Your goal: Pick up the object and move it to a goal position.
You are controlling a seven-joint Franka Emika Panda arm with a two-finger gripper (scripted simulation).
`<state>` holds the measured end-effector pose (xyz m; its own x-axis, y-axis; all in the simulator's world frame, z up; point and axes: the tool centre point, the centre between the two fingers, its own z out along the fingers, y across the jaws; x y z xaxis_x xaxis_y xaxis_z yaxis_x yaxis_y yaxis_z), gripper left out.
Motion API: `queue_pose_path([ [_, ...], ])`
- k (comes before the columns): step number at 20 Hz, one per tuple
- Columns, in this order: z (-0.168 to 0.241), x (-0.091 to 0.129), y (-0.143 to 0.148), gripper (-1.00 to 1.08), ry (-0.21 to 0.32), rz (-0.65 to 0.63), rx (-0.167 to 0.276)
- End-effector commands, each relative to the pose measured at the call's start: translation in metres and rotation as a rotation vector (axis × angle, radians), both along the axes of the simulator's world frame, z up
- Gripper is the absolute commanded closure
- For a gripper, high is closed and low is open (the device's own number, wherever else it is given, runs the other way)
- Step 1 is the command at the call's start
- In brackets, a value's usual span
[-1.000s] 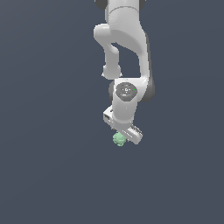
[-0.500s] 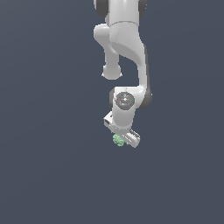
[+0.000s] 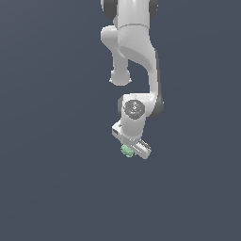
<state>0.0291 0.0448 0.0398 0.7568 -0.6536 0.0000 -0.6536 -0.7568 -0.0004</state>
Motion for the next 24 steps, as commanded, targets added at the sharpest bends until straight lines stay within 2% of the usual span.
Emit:
queue_pose_path([
  [1,0.000,0.000,0.000,1.08,0.000,0.000,0.000],
  [7,0.001,-0.002,0.000,1.08,0.000,0.000,0.000],
  [13,0.008,-0.014,0.000,1.08,0.000,0.000,0.000],
  [19,0.022,-0.037,-0.001,1.08,0.000,0.000,0.000],
  [24,0.039,-0.065,-0.002,1.08,0.000,0.000,0.001],
])
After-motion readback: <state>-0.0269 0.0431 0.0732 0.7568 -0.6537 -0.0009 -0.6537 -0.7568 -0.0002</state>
